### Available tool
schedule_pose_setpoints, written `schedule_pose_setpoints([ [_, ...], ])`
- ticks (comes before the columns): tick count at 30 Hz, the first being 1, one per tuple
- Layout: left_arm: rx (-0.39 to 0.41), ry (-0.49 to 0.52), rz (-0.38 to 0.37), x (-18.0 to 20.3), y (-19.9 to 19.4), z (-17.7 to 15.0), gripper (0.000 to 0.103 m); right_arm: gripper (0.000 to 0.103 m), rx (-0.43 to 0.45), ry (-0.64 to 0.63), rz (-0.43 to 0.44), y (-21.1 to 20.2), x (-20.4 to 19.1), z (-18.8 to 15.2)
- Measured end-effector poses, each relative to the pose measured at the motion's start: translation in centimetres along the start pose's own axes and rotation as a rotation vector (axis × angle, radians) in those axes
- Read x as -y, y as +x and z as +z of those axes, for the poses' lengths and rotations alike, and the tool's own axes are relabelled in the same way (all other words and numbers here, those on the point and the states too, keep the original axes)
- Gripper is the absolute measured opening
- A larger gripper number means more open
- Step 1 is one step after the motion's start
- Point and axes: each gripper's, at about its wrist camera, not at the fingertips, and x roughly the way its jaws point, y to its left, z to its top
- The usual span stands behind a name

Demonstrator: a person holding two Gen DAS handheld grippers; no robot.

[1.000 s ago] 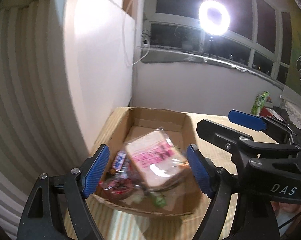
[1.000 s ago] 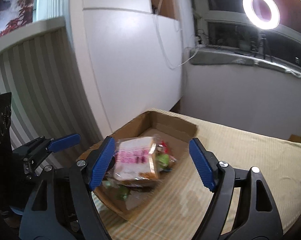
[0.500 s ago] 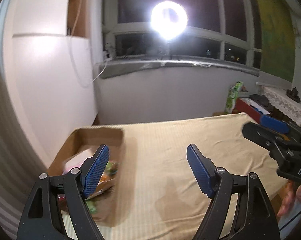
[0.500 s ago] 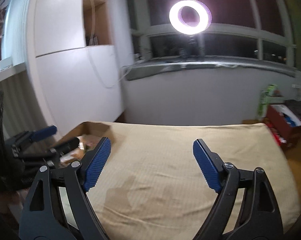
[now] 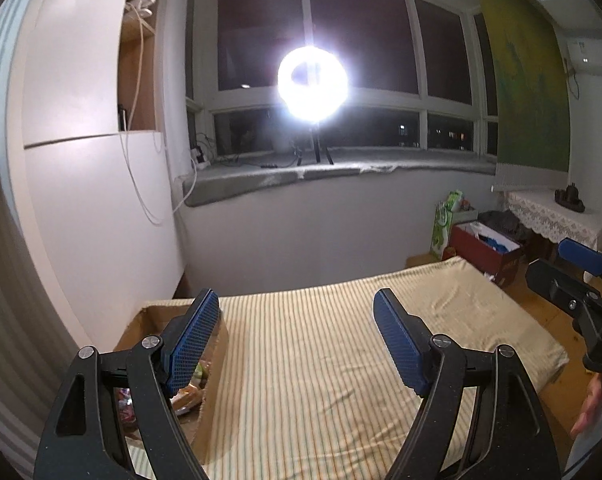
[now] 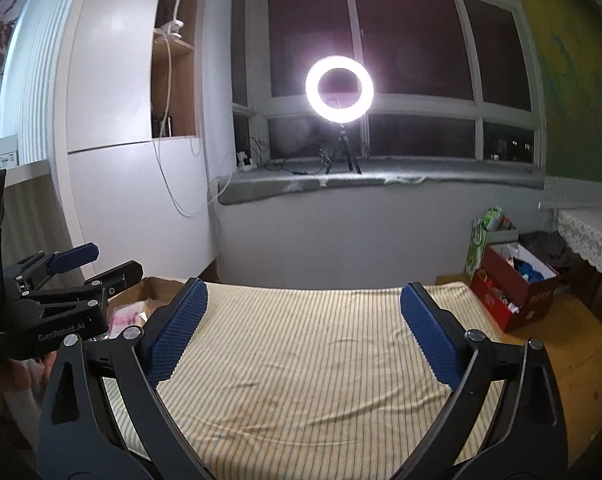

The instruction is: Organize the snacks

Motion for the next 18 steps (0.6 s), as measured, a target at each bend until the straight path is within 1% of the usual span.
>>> schedule_pose_setpoints([
  [6, 0.033, -0.016, 0.015, -1.2, -1.9, 0.3, 0.082, 0.101, 0.007, -0.011, 0.013, -0.7, -1.5, 0.1],
  [18, 0.033, -0.049, 0.038, -2.9, -2.9, -0.2, 0.082, 0.102, 0.002, -0.031, 0.041, -0.1, -3.3, 0.0],
])
